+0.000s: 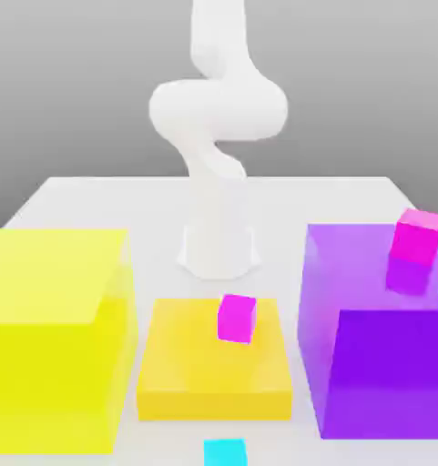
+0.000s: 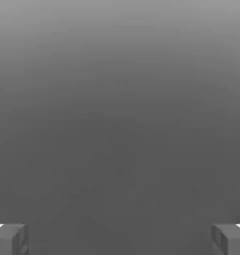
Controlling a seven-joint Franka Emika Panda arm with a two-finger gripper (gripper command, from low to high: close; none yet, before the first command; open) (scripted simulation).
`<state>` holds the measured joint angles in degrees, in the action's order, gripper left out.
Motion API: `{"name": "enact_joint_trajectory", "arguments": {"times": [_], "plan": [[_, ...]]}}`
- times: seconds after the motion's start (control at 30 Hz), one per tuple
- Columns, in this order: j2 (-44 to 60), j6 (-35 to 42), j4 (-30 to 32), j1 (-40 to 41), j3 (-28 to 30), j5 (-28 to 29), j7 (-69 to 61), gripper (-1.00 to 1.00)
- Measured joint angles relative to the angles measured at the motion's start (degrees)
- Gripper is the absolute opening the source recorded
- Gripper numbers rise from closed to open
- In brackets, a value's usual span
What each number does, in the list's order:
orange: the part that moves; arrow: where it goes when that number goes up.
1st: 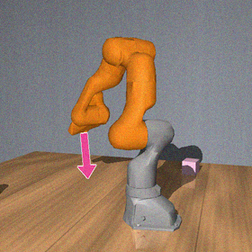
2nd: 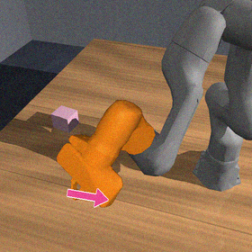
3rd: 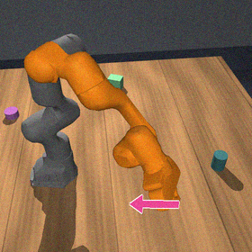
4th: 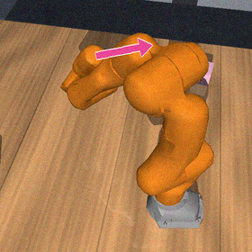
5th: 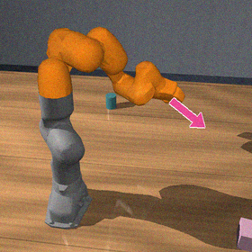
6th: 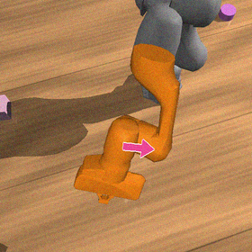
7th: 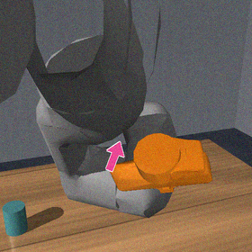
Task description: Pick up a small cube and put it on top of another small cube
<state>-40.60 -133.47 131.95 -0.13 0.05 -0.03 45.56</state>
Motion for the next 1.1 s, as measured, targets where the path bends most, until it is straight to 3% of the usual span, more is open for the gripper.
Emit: {"name": "enact_joint_trajectory", "arguments": {"times": [0.9, 1.07, 1.1], "plan": [[56.44, -18.16, 1.78, -0.88, 0.09, -0.11, -2.80, 0.00], [66.82, -25.10, 0.33, -0.87, 0.04, -0.07, -2.91, 0.00], [68.30, -26.26, 0.04, -0.87, 0.04, -0.08, -2.92, -1.00]]}}
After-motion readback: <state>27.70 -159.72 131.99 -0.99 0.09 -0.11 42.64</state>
